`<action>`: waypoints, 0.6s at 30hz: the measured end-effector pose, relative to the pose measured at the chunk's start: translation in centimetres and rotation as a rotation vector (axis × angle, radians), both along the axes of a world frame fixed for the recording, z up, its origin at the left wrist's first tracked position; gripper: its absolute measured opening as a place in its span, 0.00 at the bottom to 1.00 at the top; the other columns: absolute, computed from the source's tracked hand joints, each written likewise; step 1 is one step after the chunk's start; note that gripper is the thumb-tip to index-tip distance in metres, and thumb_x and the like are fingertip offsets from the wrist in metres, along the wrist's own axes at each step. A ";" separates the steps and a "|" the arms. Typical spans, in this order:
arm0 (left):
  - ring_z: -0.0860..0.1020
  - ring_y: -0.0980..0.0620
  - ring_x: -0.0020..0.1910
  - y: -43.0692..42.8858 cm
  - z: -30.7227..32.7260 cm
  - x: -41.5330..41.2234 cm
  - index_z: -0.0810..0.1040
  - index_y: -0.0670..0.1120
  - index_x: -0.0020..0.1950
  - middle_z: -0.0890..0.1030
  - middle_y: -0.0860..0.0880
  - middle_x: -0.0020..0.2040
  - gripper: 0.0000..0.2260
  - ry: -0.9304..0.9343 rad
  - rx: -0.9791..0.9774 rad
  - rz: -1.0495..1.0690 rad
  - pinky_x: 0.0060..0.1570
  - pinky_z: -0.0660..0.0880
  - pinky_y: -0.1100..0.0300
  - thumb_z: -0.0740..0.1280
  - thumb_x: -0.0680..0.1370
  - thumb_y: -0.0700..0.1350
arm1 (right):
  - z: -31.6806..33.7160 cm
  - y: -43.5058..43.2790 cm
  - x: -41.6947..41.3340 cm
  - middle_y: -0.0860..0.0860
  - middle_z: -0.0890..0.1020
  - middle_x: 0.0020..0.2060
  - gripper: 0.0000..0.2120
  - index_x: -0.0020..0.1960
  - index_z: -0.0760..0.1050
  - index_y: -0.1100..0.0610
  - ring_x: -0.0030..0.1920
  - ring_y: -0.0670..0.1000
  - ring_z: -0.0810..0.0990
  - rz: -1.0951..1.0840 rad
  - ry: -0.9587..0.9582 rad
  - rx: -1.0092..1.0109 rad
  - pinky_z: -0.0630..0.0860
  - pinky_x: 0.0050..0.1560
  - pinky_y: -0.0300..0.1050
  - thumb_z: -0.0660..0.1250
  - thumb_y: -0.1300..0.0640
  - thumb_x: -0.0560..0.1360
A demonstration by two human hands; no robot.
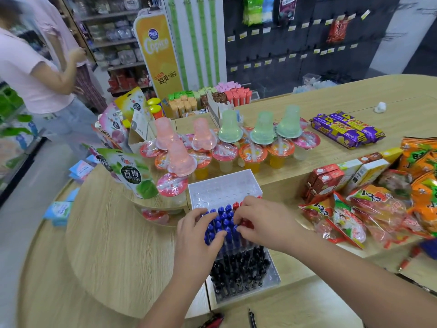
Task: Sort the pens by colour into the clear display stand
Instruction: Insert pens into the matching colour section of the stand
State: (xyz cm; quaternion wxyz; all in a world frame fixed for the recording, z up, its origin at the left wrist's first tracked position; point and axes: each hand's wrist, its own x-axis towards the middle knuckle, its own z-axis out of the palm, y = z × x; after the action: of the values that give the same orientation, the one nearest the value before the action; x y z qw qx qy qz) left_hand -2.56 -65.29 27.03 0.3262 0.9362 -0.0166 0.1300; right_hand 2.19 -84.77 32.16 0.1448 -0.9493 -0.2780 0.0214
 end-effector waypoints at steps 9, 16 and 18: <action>0.65 0.56 0.64 0.1 0.1 0.0 0.76 0.55 0.66 0.70 0.57 0.64 0.20 0.020 -0.012 -0.020 0.64 0.67 0.59 0.72 0.74 0.53 | 0.0 1.4 -0.3 0.45 0.73 0.46 0.04 0.47 0.73 0.47 0.45 0.50 0.75 -0.086 -0.007 -0.058 0.65 0.32 0.42 0.61 0.48 0.74; 0.70 0.58 0.64 2.3 0.5 -3.4 0.77 0.52 0.64 0.72 0.56 0.63 0.19 -0.024 -0.131 0.013 0.63 0.68 0.62 0.73 0.74 0.46 | -0.1 -0.7 -3.9 0.40 0.73 0.45 0.06 0.50 0.76 0.45 0.42 0.41 0.74 -0.124 -0.087 0.206 0.73 0.37 0.42 0.66 0.47 0.74; 0.75 0.58 0.53 3.4 -0.2 -5.9 0.78 0.53 0.57 0.75 0.56 0.54 0.14 -0.106 -0.193 0.105 0.53 0.72 0.64 0.74 0.74 0.43 | -1.9 -1.3 -6.8 0.38 0.72 0.40 0.04 0.48 0.76 0.45 0.38 0.38 0.72 -0.146 -0.069 0.310 0.71 0.35 0.37 0.64 0.50 0.74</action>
State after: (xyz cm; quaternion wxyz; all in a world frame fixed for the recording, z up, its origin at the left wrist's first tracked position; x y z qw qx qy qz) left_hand -8.51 -61.88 26.87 0.4060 0.8919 0.0279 0.1970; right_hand -4.65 -86.06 30.23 0.2810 -0.9335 -0.2133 -0.0647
